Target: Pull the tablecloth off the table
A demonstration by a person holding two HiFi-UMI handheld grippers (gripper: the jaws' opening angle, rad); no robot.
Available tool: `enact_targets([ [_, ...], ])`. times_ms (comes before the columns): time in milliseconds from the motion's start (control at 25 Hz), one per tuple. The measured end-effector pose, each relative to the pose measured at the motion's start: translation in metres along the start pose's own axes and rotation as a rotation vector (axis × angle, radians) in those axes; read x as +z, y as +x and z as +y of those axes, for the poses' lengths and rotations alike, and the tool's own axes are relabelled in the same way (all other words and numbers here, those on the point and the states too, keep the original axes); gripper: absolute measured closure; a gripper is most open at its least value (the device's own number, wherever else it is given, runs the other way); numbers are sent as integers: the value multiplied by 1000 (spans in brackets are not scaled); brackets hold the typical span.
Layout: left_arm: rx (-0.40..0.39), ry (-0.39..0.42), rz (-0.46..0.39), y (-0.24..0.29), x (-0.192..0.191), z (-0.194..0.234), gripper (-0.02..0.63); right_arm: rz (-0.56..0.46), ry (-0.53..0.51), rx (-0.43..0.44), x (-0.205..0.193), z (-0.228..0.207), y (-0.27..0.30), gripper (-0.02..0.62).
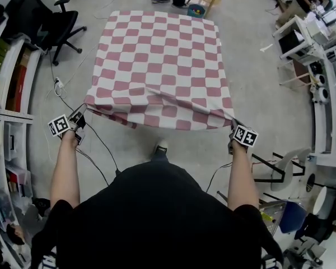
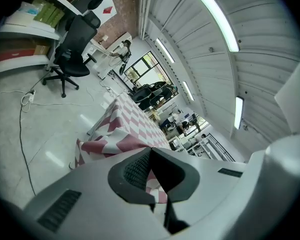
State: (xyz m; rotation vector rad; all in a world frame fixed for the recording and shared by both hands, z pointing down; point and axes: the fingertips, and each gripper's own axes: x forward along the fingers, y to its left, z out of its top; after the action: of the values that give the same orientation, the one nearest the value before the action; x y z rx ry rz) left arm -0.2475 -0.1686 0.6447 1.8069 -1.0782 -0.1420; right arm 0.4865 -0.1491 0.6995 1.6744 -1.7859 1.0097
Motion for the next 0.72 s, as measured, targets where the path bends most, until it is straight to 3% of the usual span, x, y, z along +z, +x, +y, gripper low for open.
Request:
enact_targets([
  [80, -119, -59, -9, -48, -30, -10, 584, -29, 26, -16, -56, 18, -46, 568],
  [200, -102, 16, 11, -158, -87, 13, 584, -98, 67, -42, -169, 52, -132, 568],
  [280, -127, 34, 10, -210, -113, 15, 584, -138, 85, -52, -218, 68, -175, 568],
  [440, -234, -30, -30, -255, -121, -17, 584, -212, 87, -53, -236, 84, -225, 568],
  [720, -307, 41, -117, -315, -115, -59, 584, -342, 69, -50, -246, 98, -312, 568],
])
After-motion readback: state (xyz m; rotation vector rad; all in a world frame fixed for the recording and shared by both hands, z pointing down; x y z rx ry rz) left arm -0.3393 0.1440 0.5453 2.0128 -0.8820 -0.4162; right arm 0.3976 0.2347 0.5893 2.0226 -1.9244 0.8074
